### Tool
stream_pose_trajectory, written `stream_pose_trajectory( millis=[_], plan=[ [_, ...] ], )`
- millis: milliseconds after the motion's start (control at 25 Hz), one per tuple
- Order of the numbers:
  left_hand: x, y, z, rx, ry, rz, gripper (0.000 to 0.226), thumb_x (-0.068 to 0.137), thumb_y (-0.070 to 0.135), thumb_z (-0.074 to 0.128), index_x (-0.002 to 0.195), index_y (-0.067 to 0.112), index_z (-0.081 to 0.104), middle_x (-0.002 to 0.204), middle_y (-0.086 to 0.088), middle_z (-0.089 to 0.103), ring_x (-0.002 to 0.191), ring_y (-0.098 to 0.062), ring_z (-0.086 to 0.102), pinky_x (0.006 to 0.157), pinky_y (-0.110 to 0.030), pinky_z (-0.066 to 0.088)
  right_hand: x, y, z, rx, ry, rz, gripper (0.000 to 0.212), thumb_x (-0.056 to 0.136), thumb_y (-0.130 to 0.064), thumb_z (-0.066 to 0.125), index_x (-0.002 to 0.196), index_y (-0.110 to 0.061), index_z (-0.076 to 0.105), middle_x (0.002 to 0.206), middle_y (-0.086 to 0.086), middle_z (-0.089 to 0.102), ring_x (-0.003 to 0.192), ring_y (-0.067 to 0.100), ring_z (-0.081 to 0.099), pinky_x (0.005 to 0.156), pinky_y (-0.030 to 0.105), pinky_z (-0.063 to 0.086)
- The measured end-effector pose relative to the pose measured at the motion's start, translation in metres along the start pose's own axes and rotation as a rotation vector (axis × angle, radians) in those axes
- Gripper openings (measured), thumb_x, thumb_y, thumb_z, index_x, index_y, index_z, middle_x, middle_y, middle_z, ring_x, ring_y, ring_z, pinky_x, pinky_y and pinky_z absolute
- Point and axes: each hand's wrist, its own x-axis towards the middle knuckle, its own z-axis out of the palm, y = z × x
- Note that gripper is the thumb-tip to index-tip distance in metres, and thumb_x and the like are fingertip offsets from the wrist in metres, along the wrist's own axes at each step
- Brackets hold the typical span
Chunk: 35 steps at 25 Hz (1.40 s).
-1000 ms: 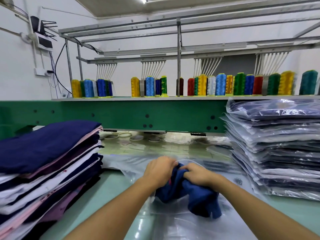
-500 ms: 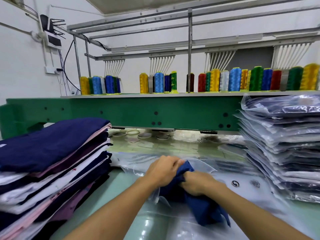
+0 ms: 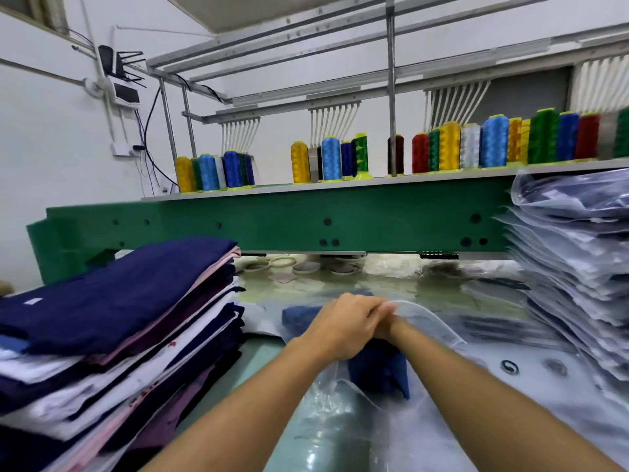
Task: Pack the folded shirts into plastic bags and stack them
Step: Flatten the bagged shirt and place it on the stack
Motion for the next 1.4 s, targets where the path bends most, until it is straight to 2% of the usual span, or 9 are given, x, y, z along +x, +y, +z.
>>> stream_pose_trajectory(
  millis=[80,200,320,480,640,800,1120,1280,1400],
  plan=[
    [-0.003,-0.004,-0.003,0.021,0.003,-0.003,0.044,0.105,0.058,0.028,0.128,0.041,0.062,0.119,0.005,0.071,0.109,-0.025,0.064,0.087,-0.046,0.053,0.001,0.006,-0.005,0.044,-0.080,-0.056,0.029,0.106,-0.007,0.044,0.133,-0.008,0.055,0.138,0.013,0.056,0.128,0.024,0.054,0.103,0.022,0.043],
    [-0.007,-0.009,-0.005,0.025,0.027,-0.022,0.042,0.105,0.057,0.030,0.126,0.040,0.063,0.115,0.005,0.072,0.106,-0.027,0.064,0.084,-0.045,0.053,-0.007,0.019,-0.017,0.133,-0.073,0.022,0.029,0.096,0.001,0.041,0.108,-0.008,0.067,0.104,0.018,0.068,0.087,0.023,0.060,0.076,0.035,0.047],
    [-0.011,-0.010,-0.002,0.041,0.022,-0.037,0.041,0.104,0.060,0.029,0.129,0.047,0.058,0.115,0.007,0.072,0.104,-0.027,0.065,0.083,-0.045,0.054,-0.009,0.031,-0.023,-0.146,-0.063,0.072,0.035,0.094,-0.001,0.045,0.124,-0.006,0.062,0.122,0.021,0.065,0.105,0.033,0.062,0.084,0.038,0.047],
    [-0.017,-0.009,0.003,0.103,0.032,-0.037,0.038,0.105,0.059,0.028,0.128,0.050,0.057,0.113,0.009,0.072,0.102,-0.026,0.065,0.081,-0.046,0.054,-0.030,0.018,-0.017,-0.513,-0.110,-0.008,0.054,0.093,-0.054,0.055,0.142,-0.034,0.047,0.145,0.005,0.052,0.130,0.027,0.050,0.108,0.039,0.043],
    [-0.024,-0.007,0.006,0.114,0.028,-0.042,0.040,0.105,0.059,0.028,0.129,0.048,0.056,0.117,0.012,0.071,0.108,-0.023,0.065,0.084,-0.044,0.054,-0.053,0.001,0.021,-0.543,-0.357,-0.090,0.074,0.086,-0.076,0.034,0.153,-0.044,0.031,0.168,-0.003,0.010,0.154,0.035,0.004,0.118,0.064,0.001],
    [-0.034,-0.005,0.013,0.168,-0.019,0.002,0.040,0.106,0.056,0.029,0.137,0.047,0.052,0.123,0.013,0.069,0.112,-0.018,0.063,0.082,-0.039,0.053,-0.066,-0.019,0.048,-0.753,-0.337,-0.335,0.062,0.101,-0.054,0.033,0.158,-0.032,0.023,0.167,0.004,0.017,0.152,0.035,0.010,0.121,0.062,0.005],
    [-0.052,-0.007,0.023,0.324,-0.053,0.119,0.036,0.103,0.047,0.038,0.137,0.043,0.050,0.131,0.008,0.063,0.113,-0.020,0.061,0.071,-0.035,0.040,-0.066,-0.003,0.036,-0.905,-0.331,-0.300,0.050,0.105,-0.030,0.040,0.154,-0.021,0.036,0.162,0.009,0.029,0.150,0.036,0.022,0.121,0.056,0.020],
    [-0.067,-0.012,0.026,0.316,-0.161,-0.003,0.044,0.088,0.043,0.060,0.130,0.035,0.052,0.126,0.006,0.062,0.116,-0.024,0.057,0.084,-0.042,0.050,-0.079,0.027,0.022,-0.608,-0.272,-0.183,0.072,0.098,-0.047,0.044,0.160,-0.036,0.010,0.170,0.002,-0.005,0.156,0.030,-0.007,0.123,0.057,0.006],
    [-0.081,-0.021,0.031,0.312,-0.301,-0.109,0.048,0.083,0.051,0.067,0.118,0.022,0.049,0.123,0.000,0.059,0.113,-0.028,0.055,0.087,-0.043,0.049,-0.102,0.048,0.000,-0.515,-0.175,-0.337,0.061,0.091,-0.037,0.054,0.149,-0.034,0.038,0.160,-0.001,0.033,0.147,0.026,0.033,0.113,0.039,0.037]
  ],
)
